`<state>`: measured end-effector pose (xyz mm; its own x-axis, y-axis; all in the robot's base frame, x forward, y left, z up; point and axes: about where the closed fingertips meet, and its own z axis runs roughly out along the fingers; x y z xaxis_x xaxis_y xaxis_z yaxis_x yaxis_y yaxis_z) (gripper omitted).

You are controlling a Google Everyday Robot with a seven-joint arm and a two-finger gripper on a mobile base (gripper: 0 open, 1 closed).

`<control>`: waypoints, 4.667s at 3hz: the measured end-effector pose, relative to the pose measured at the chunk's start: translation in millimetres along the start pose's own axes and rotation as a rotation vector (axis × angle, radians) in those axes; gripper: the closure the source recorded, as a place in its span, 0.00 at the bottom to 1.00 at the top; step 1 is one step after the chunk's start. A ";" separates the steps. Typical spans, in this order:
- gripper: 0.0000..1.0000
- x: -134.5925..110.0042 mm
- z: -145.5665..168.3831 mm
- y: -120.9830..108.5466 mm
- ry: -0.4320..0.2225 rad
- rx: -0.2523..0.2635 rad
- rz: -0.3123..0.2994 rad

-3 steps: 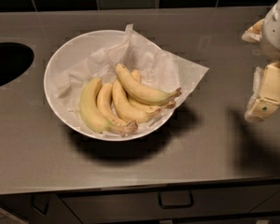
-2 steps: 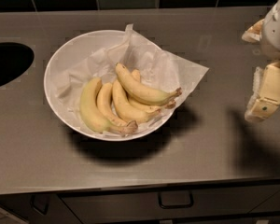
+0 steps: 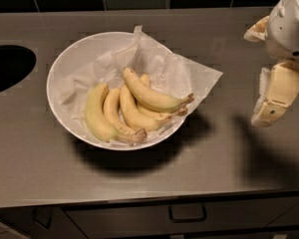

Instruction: Pick banana from white bowl

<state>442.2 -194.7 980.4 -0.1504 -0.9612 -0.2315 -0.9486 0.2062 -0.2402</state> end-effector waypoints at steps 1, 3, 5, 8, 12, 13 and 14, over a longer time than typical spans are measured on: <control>0.00 -18.7 5.8 3.4 -0.043 -0.032 -0.033; 0.00 -52.0 5.7 -1.0 -0.080 -0.026 -0.062; 0.00 -99.6 28.7 -16.2 -0.176 -0.065 0.044; 0.01 -143.8 47.1 -15.6 -0.111 -0.100 -0.038; 0.04 -158.5 81.4 -28.7 -0.005 -0.051 0.022; 0.10 -154.2 92.8 -29.5 0.011 -0.048 0.070; 0.20 -154.3 102.0 -27.7 0.020 -0.052 0.094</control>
Offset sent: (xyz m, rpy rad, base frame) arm 0.0011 0.0175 -0.0022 0.0316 0.0153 0.0444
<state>520.1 -33.4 926.7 -0.2442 -0.9417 -0.2313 -0.9431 0.2861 -0.1694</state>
